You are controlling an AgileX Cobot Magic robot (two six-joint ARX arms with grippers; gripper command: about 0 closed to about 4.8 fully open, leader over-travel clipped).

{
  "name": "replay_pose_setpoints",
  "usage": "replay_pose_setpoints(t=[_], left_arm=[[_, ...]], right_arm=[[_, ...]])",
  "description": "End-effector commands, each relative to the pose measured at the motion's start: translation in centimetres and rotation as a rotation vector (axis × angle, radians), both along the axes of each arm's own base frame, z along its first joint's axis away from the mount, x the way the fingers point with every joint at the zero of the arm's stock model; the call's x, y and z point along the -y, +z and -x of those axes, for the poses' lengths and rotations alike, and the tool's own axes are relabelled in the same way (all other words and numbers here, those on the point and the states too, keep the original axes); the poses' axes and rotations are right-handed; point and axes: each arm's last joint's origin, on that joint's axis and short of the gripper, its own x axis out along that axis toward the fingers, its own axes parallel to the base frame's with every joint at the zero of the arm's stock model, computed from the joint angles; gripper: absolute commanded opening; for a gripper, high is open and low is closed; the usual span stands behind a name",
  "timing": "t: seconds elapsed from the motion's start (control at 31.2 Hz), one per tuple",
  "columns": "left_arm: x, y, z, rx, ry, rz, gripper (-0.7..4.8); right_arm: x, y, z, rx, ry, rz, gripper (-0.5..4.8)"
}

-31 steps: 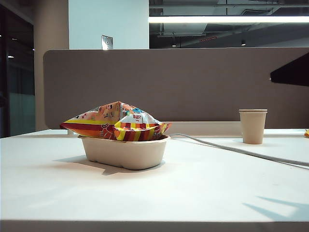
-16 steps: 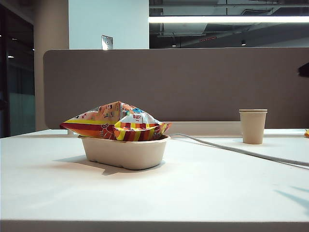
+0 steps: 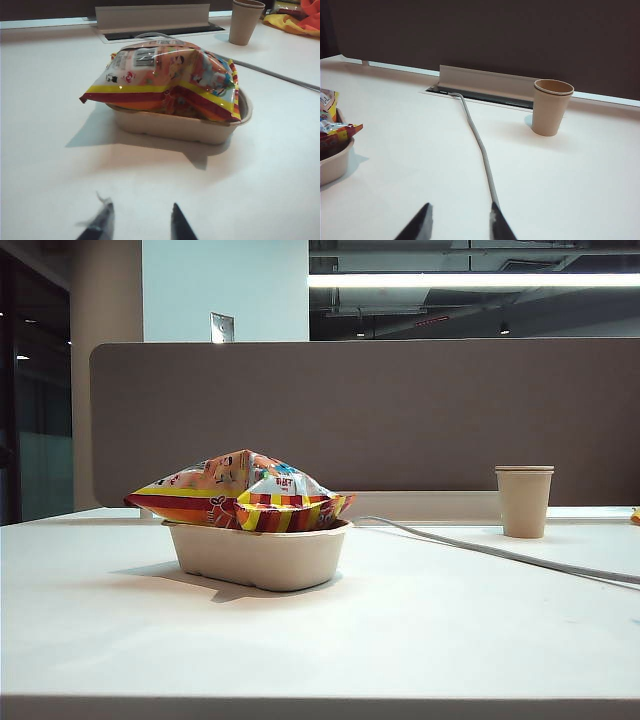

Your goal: Pick up a bag of chips and put them in the box.

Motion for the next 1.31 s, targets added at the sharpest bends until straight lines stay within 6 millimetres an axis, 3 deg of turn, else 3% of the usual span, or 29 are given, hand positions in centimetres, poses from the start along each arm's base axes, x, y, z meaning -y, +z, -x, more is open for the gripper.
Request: replay_pose_setpoints(t=[0.03, 1.31], left_arm=[[0.00, 0.13, -0.01, 0.009, 0.001, 0.000, 1.47], [-0.07, 0.07, -0.02, 0.016, 0.017, -0.030, 1.47]], right_arm=[[-0.01, 0.08, -0.01, 0.011, 0.001, -0.006, 1.47], [-0.01, 0.08, -0.01, 0.011, 0.001, -0.006, 1.47]])
